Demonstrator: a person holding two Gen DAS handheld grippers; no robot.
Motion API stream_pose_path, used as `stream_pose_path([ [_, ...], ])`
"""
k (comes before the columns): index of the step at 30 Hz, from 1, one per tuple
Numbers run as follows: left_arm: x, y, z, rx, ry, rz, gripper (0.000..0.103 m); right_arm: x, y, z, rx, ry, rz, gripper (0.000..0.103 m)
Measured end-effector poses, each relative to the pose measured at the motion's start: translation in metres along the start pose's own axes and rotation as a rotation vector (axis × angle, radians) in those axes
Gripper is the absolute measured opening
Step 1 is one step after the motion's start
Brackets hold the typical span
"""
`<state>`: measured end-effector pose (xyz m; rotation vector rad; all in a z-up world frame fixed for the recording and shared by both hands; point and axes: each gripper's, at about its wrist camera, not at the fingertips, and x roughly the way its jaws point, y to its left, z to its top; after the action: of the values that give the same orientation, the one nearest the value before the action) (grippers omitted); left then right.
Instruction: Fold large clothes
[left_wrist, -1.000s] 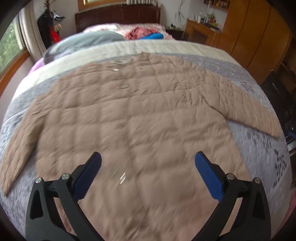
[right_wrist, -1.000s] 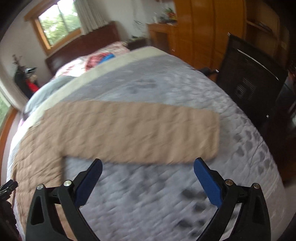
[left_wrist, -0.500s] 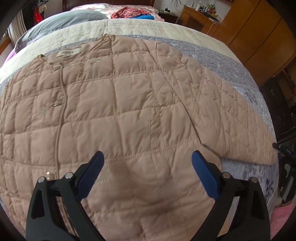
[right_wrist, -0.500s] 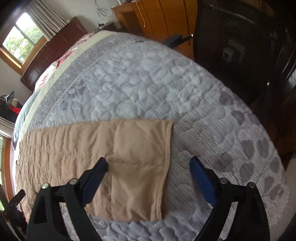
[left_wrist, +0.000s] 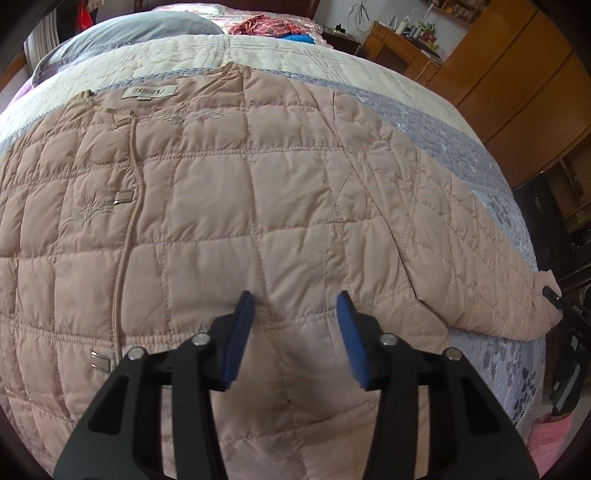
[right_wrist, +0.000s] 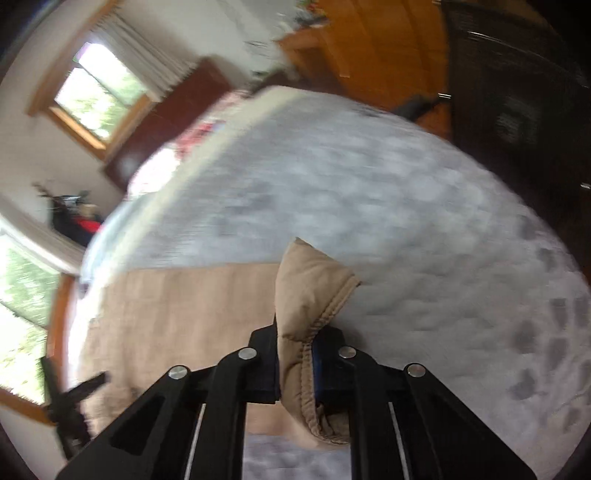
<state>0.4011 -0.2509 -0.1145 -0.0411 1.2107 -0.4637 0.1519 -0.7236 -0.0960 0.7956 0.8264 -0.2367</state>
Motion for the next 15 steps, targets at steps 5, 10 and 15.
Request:
stream_pose_path([
  [5, -0.005, 0.008, -0.004, -0.005, -0.002, -0.030, 0.042, 0.016, 0.074, -0.008, -0.130, 0.032, 0.088, 0.012],
  [10, -0.010, 0.014, -0.009, 0.005, -0.008, -0.046, 0.042, 0.044, 0.144, -0.025, -0.248, 0.085, 0.112, 0.012],
  [15, -0.017, 0.025, -0.011, 0.001, -0.014, -0.059, 0.042, 0.083, 0.192, -0.036, -0.307, 0.142, 0.120, 0.012],
])
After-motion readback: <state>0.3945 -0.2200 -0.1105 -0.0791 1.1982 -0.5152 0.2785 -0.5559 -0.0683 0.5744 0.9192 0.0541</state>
